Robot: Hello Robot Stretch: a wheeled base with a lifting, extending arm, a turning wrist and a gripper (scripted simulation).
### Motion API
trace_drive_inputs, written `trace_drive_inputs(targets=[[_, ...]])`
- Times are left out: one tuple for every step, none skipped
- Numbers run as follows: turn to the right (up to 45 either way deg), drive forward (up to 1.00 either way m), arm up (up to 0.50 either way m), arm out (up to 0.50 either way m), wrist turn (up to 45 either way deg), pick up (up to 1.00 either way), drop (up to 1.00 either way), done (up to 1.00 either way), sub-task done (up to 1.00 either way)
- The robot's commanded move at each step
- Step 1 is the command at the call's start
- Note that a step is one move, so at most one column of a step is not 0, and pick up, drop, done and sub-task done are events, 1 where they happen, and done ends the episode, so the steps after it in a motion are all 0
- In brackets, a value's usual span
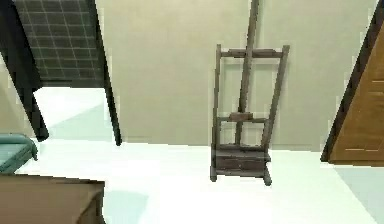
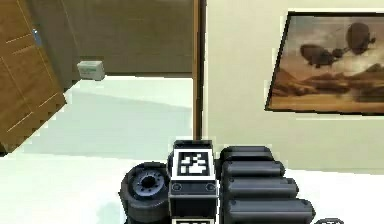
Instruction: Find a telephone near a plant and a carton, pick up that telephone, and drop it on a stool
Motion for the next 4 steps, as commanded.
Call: trace_drive_inputs(targets=[[0.0, 0.85, 0.0, 0.0, 0.0, 0.0, 0.0, 0.0, 0.0], [0.0, 0.3, 0.0, 0.0, 0.0, 0.0, 0.0, 0.0, 0.0], [-45.0, 0.0, 0.0, 0.0, 0.0, 0.0, 0.0, 0.0, 0.0], [-12.0, 0.0, 0.0, 0.0, 0.0, 0.0, 0.0, 0.0, 0.0]])
